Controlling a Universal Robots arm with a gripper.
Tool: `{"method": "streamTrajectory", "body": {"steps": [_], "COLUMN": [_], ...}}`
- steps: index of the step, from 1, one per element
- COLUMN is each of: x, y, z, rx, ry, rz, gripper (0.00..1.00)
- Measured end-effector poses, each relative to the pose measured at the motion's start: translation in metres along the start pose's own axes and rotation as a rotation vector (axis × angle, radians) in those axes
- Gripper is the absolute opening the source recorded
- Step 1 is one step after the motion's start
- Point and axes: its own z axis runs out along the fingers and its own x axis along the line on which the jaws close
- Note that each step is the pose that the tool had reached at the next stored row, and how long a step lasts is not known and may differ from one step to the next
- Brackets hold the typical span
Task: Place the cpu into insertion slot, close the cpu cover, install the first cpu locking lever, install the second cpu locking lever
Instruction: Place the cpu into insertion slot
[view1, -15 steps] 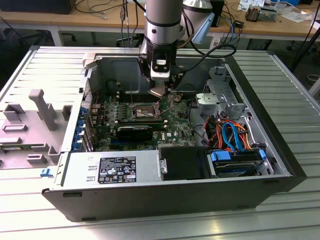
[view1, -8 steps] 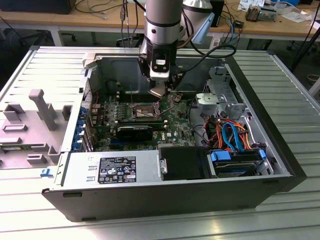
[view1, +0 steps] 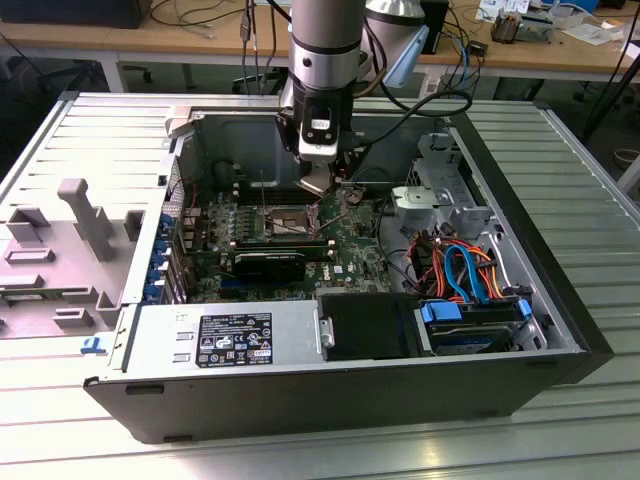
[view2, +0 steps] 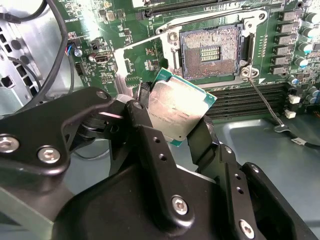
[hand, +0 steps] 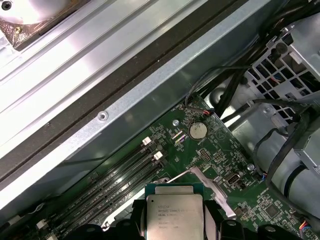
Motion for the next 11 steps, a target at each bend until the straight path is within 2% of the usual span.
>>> {"method": "streamTrajectory", "body": {"steps": [11], "x": [0.0000], "y": [0.0000], "z": [0.0002], "rx": [-0.0003], "ry": [-0.0020], "rz": [0.023], "gripper": [0.55]}}
